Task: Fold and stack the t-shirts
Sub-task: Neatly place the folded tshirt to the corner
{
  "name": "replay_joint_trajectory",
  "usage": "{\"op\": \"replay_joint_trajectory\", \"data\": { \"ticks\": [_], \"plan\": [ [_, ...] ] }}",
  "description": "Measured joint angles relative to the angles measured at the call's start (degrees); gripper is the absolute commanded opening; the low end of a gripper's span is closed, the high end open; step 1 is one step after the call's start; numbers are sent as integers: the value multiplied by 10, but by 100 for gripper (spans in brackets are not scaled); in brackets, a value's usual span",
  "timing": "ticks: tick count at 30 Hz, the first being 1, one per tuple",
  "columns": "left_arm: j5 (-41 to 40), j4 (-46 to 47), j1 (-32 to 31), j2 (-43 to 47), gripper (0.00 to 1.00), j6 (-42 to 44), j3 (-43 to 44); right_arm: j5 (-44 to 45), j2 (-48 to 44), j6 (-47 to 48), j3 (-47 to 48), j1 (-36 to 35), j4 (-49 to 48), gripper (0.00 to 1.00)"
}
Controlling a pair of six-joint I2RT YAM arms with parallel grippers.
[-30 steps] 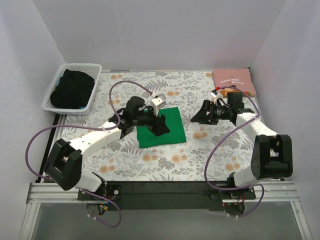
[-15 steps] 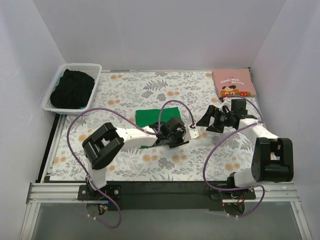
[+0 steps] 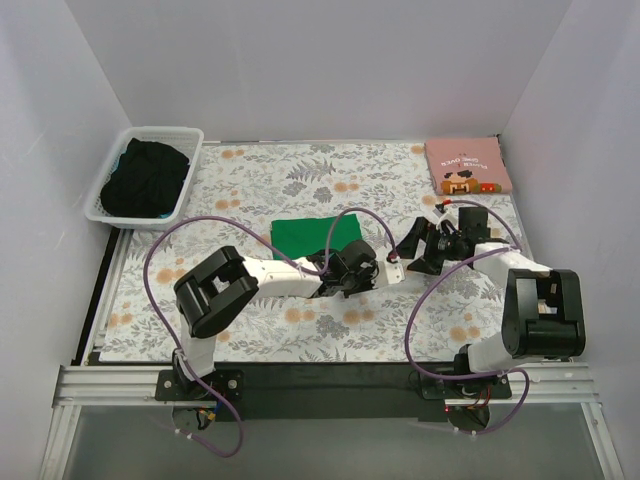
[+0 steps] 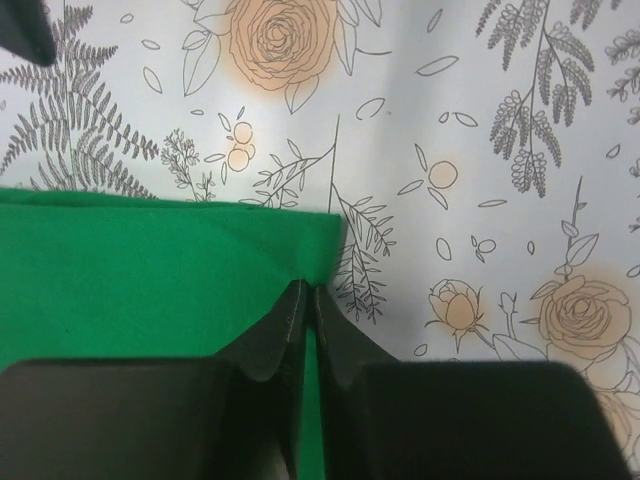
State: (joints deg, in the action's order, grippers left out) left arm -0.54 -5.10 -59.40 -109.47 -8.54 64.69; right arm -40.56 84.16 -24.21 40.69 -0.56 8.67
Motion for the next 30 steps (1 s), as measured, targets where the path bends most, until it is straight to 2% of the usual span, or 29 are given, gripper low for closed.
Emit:
{"op": "replay_joint_trajectory", "data": {
  "ticks": [7,16,20,22,30],
  "plan": [
    [19,2,2,4,0,-34,0,-16,6,-49,-70,-3,-85,98],
    [41,2,12,19,0,-70,0,-33,47,-103,-67,-64,-168,97],
    [50,0,22,21,0,-87,3,-30,60,-121,-64,-91,-188,90],
    [55,0,27,21,0,-96,10,-29,74,-130,-56,-96,-193,81],
    [59,15,43,29,0,-119,15,-30,149,-164,0,-102,-223,74]
  ]
}}
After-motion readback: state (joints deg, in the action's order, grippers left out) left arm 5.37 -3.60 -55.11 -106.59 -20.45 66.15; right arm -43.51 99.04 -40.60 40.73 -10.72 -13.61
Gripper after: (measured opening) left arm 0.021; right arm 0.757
